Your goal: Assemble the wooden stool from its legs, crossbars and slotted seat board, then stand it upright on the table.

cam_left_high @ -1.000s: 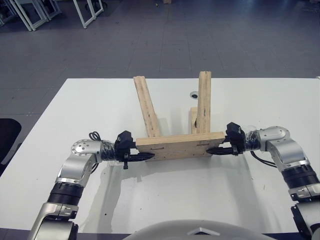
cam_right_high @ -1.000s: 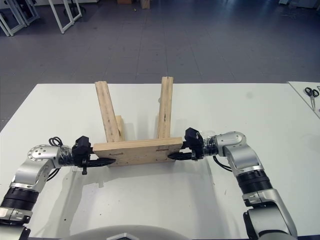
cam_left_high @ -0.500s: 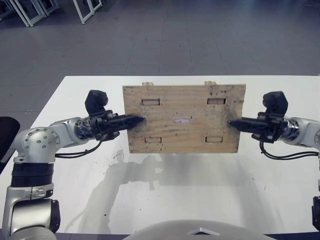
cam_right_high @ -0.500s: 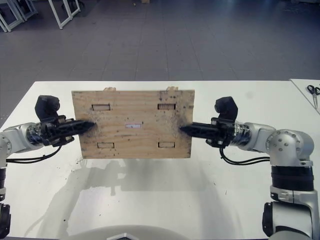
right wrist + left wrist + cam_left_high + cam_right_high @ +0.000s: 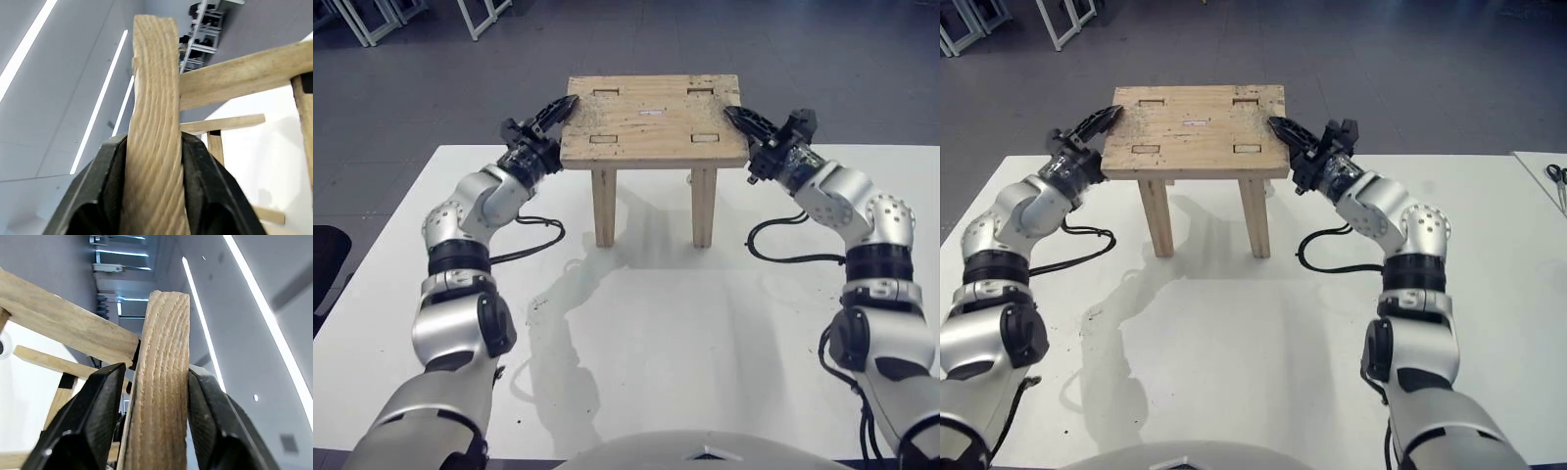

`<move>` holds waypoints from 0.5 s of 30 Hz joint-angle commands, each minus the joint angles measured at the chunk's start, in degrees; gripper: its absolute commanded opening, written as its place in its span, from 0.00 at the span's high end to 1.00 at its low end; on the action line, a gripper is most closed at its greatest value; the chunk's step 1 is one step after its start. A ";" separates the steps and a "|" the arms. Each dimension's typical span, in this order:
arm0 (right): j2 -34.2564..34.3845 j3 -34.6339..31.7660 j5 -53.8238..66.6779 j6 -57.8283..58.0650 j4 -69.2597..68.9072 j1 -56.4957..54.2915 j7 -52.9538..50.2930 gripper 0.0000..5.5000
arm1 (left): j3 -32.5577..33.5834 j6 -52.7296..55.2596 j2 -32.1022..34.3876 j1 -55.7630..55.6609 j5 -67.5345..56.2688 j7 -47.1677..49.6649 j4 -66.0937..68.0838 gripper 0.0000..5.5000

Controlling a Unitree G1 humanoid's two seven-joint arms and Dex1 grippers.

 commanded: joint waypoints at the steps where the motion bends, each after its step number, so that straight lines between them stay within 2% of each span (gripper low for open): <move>1: 2.56 3.21 -15.44 1.88 18.58 -6.47 7.52 0.56 | 2.91 2.88 -7.46 -6.69 7.14 10.12 13.07 0.51; 3: 2.47 0.16 -18.75 -0.14 23.22 -8.70 13.41 0.48 | 5.74 2.33 -6.95 -8.01 9.29 9.14 14.59 0.44; 6: 1.71 -3.49 -22.62 -0.53 26.52 -10.33 20.42 0.38 | 8.91 3.66 -6.00 -8.49 12.99 6.85 15.41 0.44; 10: -0.12 -8.47 -26.55 -0.19 27.33 -11.45 26.16 0.38 | 13.14 5.43 -4.39 -9.21 16.44 1.57 14.57 0.44; 15: -3.07 -19.28 -25.49 -3.39 25.65 -11.38 25.06 0.38 | 18.84 1.98 -1.17 -10.87 20.46 -4.03 13.60 0.44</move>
